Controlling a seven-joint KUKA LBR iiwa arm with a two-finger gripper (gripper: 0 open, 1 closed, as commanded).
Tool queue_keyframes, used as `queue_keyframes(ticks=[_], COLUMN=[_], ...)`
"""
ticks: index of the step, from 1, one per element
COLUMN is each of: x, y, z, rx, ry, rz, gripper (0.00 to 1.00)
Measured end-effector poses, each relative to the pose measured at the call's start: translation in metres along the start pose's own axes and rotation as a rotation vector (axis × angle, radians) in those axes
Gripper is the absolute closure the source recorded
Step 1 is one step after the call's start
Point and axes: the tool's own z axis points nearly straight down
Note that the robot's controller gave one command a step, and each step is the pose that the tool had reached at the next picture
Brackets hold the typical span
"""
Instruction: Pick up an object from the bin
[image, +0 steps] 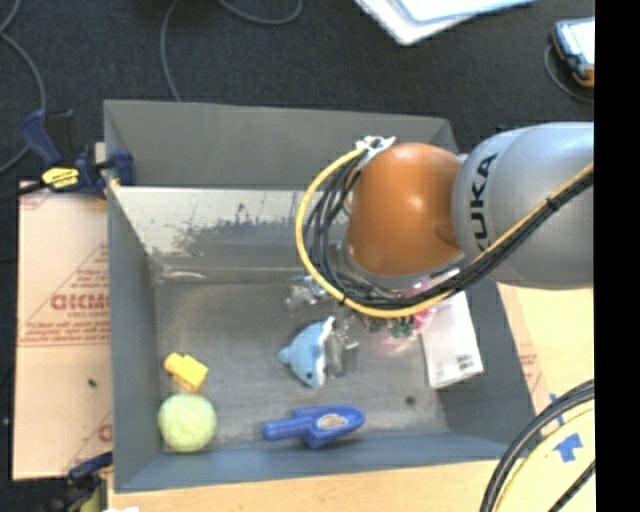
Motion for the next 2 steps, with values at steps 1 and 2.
queue_keyframes(ticks=[1,2], x=[0.008,-0.006], y=[-0.016,-0.024], z=[0.062,0.074], rx=[-0.001,0.001], ry=[0.009,-0.007], rz=[0.185,-0.172], gripper=[0.0,1.0])
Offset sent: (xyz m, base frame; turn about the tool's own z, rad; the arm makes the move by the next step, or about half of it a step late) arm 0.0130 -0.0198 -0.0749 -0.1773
